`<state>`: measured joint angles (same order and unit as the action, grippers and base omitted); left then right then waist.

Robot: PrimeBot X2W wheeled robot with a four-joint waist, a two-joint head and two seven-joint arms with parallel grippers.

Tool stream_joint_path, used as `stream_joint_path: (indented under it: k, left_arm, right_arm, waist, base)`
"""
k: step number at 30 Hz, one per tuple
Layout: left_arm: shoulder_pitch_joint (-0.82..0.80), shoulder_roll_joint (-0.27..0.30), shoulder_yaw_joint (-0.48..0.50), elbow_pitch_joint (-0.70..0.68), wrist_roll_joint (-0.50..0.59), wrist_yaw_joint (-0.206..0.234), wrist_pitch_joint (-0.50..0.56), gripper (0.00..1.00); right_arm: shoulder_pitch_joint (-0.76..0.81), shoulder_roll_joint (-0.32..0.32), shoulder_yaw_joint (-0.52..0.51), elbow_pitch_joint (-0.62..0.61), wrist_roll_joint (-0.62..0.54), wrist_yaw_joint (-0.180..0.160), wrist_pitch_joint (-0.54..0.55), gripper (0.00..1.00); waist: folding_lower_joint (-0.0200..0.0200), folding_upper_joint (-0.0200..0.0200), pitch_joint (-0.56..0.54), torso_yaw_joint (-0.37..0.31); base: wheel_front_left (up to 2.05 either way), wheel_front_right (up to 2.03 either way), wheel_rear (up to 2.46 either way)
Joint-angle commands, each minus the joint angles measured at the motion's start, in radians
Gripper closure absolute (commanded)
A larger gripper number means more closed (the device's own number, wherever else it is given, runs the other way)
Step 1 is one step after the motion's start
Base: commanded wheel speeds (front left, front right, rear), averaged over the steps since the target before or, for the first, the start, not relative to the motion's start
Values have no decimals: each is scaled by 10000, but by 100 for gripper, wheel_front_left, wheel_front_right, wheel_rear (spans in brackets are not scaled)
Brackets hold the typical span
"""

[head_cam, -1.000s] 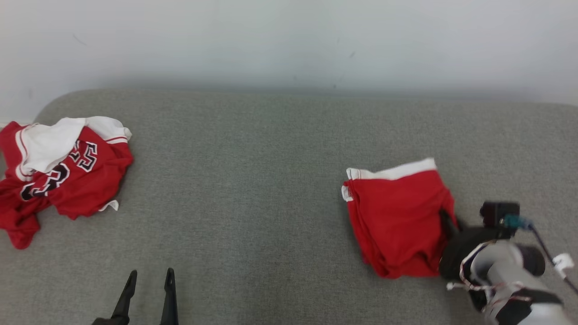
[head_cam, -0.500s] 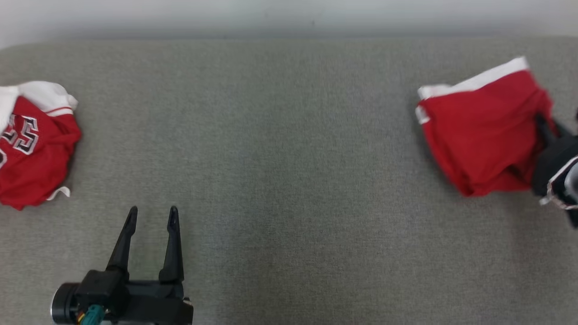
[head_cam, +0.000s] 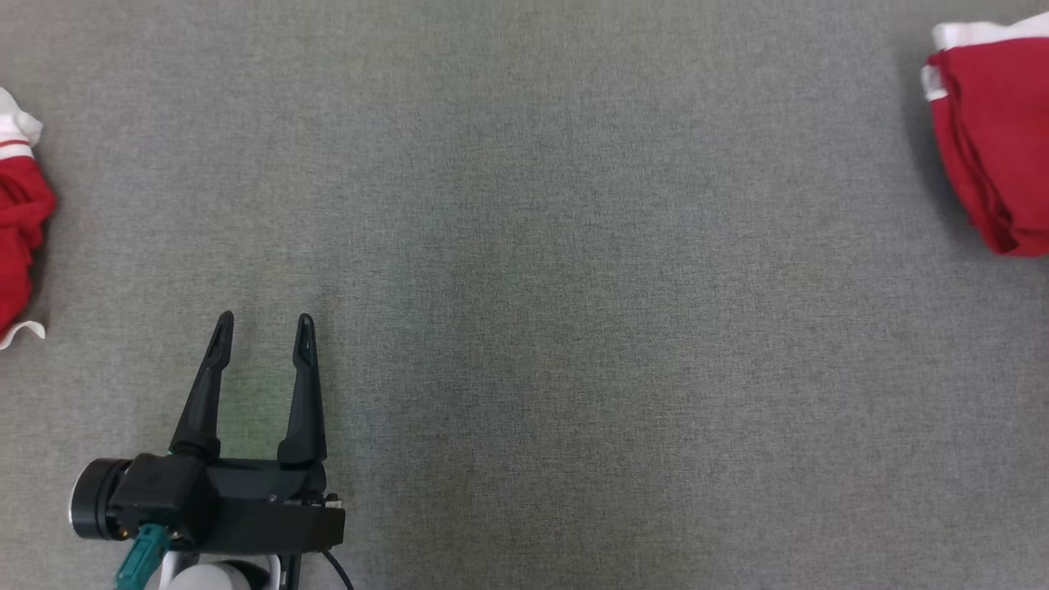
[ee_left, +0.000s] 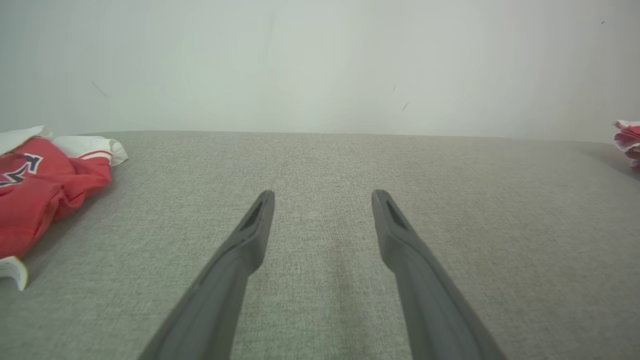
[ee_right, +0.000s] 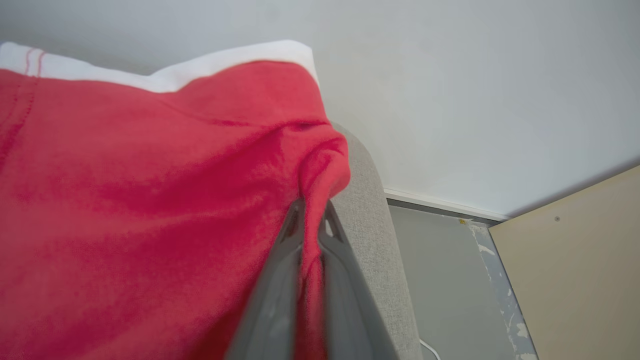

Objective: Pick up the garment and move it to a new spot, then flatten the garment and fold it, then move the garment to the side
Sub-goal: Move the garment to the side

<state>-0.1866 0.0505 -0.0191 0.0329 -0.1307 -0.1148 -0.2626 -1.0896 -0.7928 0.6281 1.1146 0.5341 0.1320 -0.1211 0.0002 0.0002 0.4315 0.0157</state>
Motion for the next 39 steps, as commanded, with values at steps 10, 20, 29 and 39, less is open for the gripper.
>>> stream_joint_path:
  k: [10, 20, 29, 39]
  left_arm:
    - [-173, -2, 75, -201, 42, -66, -25, 0]
    - [-220, -2, 94, -44, -87, -96, -25, 0]
    - [321, -4, 224, 306, -278, 41, -25, 0]
    - [1356, -4, 496, 770, -384, 87, -25, 0]
  right_arm:
    - [-632, -484, -13, 396, -169, -20, 72, 100]
    - [-873, -314, -141, 784, -348, -22, -223, 0]
    - [-366, 309, -649, 659, -139, -20, -1312, 0]
    - [2207, 1567, -2760, -2549, -492, -20, -1429, 0]
  waist:
    - [-2, -2, 425, -77]
    - [-2, -2, 392, -91]
    - [-2, -2, -665, -154]
    - [-2, -2, -2266, -259]
  base:
    - [0, 0, 0]
    - [0, 0, 0]
    - [0, 0, 0]
    - [0, 0, 0]
